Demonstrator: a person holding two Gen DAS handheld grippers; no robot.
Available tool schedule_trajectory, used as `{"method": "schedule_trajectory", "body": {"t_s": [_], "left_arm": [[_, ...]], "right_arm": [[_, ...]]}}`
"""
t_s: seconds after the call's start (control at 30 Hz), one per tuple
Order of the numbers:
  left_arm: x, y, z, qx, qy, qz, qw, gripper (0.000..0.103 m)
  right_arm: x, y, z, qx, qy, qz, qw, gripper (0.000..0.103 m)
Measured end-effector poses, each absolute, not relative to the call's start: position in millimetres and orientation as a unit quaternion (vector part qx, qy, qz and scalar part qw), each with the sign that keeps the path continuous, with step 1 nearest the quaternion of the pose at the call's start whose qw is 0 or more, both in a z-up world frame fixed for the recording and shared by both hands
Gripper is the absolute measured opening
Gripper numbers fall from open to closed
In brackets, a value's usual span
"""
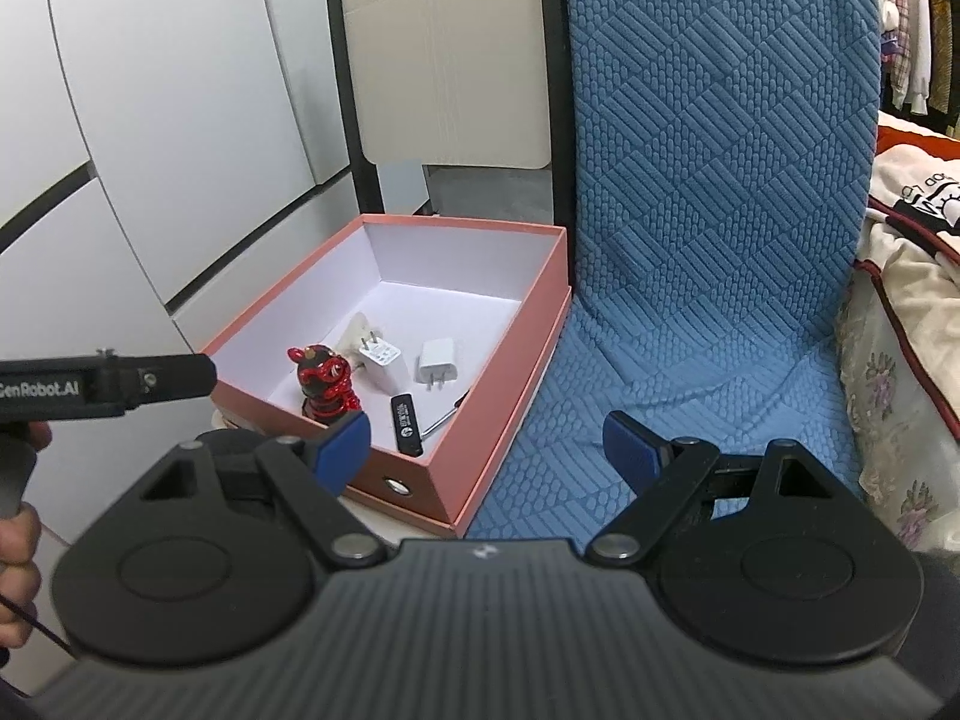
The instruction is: Organize rigid objects
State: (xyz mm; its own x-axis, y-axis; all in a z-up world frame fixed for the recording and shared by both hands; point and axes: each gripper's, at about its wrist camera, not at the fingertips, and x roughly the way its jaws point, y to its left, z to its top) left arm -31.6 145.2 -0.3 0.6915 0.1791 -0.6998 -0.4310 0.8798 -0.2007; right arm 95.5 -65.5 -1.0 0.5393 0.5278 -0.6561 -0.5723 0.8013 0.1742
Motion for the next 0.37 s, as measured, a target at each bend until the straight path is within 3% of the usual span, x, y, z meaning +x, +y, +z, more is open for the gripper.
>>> {"method": "schedule_trajectory", "body": {"t_s": [0.37], "left_arm": [[-29.9,145.9,-2.9,-0.174,0.358,0.172,0.901,0.103]], "right_arm": [[95.7,-64.7,-1.5,-0.030,0.364,0.315,0.876,0.086]]}}
